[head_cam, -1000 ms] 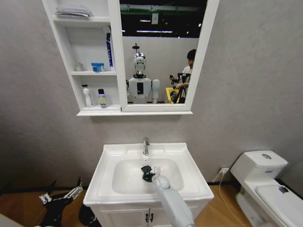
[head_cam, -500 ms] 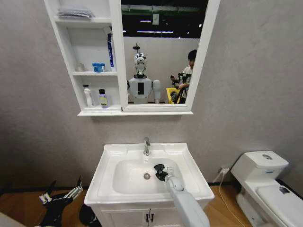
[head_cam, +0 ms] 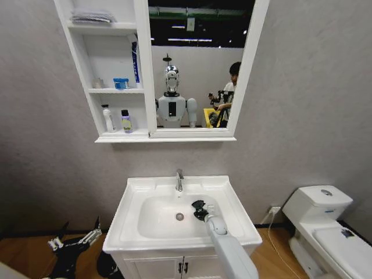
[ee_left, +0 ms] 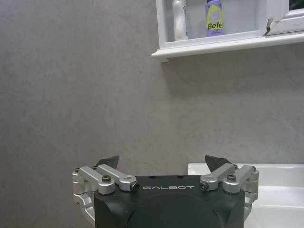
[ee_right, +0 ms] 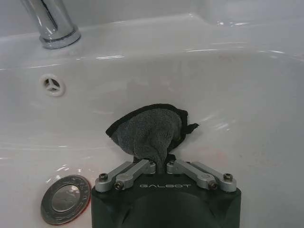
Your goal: Move facial cleanser and shampoo from washbasin to cabinet, then wipe washbasin with towel.
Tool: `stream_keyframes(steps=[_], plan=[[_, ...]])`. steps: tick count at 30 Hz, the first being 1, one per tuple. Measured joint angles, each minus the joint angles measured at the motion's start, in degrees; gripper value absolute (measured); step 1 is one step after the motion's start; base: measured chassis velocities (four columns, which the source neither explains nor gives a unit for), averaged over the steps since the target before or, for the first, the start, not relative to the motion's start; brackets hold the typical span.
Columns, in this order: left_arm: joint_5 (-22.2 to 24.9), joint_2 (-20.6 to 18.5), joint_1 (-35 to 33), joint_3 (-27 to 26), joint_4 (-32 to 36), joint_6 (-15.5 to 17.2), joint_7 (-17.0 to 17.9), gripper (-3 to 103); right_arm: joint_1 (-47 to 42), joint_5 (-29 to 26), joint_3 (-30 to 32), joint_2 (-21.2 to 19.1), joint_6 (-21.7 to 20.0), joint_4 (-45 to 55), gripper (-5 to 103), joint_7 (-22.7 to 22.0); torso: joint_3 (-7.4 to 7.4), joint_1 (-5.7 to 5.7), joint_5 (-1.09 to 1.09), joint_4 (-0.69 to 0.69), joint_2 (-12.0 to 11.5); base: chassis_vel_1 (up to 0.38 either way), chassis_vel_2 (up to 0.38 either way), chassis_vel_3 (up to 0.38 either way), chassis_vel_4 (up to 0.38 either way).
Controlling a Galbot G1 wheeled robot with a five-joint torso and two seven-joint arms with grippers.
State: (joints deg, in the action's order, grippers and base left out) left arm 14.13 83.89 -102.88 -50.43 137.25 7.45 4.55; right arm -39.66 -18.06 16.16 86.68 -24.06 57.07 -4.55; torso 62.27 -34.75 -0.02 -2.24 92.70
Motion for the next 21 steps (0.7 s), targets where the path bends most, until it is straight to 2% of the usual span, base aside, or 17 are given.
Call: stream_keyframes(steps=[11,15,21], plan=[[0.00,0.00,0.00,0.00,0.00,0.00,0.00,100,1.78,-1.34,-1.07,4.25,1.30,-3.78,6,1.76,0.03,-0.02,0.02,0.03,-0.02,0.000,0.000,0.000,0.000],[0.00,0.00,0.00,0.00,0.00,0.00,0.00,100,1.92,-1.41,-0.74,2.94,1.23,-3.83,6,1.98,0.02,-0.01,0.05,0.09,-0.02,0.000,0.000,0.000,0.000],[0.00,0.00,0.00,-0.01,0.00,0.00,0.00,100,0.16,-1.38,0.70,-0.55,1.09,-0.72,6,1.89,0.01,-0.01,0.03,0.07,-0.01,0.000,0.000,0.000,0.000]])
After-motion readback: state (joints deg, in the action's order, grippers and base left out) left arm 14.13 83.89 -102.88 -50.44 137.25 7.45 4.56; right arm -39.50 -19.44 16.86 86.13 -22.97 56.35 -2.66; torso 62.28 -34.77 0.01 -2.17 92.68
